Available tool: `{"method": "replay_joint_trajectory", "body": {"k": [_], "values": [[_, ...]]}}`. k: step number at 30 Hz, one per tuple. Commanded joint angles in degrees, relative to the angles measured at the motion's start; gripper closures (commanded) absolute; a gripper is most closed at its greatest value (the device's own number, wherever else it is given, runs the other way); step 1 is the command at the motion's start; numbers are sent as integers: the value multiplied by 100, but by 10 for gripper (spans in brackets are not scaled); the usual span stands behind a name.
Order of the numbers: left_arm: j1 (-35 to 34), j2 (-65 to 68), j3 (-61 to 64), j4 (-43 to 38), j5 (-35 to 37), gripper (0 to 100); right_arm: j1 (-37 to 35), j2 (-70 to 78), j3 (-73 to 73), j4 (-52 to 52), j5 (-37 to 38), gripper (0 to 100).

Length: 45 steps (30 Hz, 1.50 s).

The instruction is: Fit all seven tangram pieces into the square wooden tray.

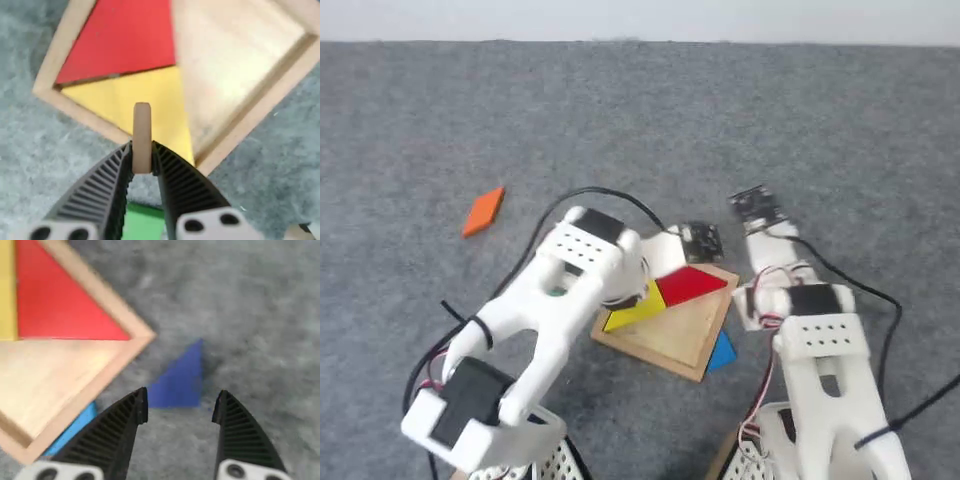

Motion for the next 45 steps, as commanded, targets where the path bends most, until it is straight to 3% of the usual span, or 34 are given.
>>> {"method": "replay_joint_trajectory", "body": {"k": [1,6,17,25,34,45], "values": [[334,-88,-40,220,-97,987,840,-127,-563,84,-308,775],[914,-62,4,563,35,987,1437,-1042,-545,303,-589,776],[1442,264,629,-202,88,957,1174,-2897,105,602,-563,776],[1248,589,171,-176,88,948,1130,-2853,123,602,-563,776],[967,554,-13,-176,88,764,1130,-2853,123,602,-563,776],[501,554,-444,-193,132,761,1121,-2853,132,602,-563,776]]}}
